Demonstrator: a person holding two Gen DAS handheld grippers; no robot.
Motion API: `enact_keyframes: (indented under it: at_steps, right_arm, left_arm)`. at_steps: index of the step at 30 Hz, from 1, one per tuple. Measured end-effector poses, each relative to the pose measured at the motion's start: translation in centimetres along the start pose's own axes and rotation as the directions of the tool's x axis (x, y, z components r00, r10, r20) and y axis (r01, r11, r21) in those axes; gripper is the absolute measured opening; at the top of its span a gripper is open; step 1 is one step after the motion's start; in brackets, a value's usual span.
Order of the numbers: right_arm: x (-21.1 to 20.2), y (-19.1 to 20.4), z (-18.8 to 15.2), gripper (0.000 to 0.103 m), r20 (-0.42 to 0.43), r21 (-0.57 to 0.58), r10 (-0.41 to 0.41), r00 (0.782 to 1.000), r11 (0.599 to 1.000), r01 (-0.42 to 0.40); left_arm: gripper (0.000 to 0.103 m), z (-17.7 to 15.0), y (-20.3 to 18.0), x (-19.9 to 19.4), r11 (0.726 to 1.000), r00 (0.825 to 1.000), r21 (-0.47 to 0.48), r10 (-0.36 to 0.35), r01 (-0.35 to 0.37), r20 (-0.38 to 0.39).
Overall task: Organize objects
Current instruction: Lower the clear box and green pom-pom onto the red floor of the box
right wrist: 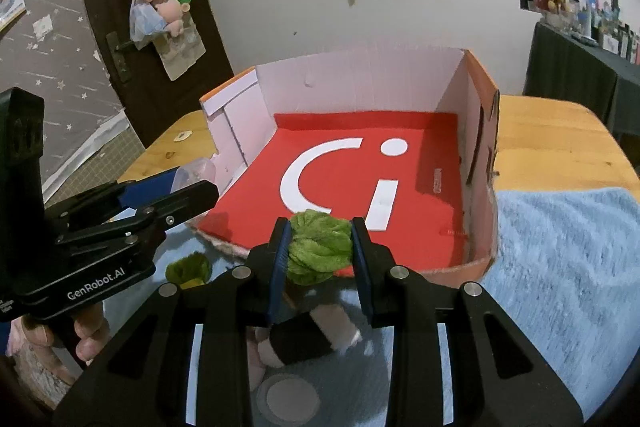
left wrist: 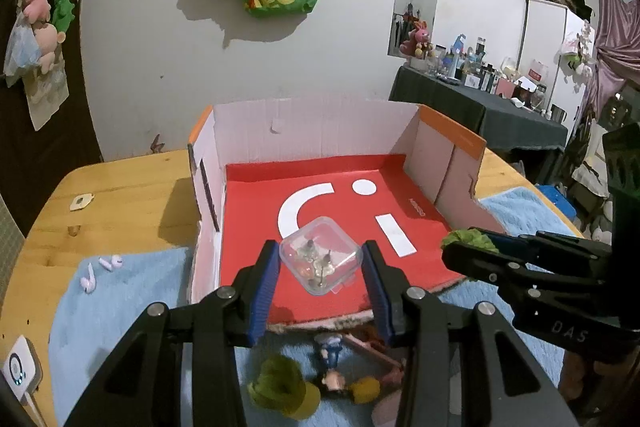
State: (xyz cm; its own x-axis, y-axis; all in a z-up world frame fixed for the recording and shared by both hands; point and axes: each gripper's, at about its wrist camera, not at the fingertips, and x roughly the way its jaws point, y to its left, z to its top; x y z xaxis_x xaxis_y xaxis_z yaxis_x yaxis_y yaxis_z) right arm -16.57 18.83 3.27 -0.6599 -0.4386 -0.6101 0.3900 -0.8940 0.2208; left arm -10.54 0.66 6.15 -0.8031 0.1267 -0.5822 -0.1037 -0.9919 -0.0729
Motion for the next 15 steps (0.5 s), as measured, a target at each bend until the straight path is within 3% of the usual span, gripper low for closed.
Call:
enact_keyframes:
  at_steps: [15]
  right_arm:
    - [3.3,-1.6,2.6,0.028,-0.055,0.017,-0.018,0.998,1.000,0.019]
  left_arm:
    - [0.044,1.4,0.3,3.9,1.000,0.997,-0.009,0.018,-0.019,-0.077]
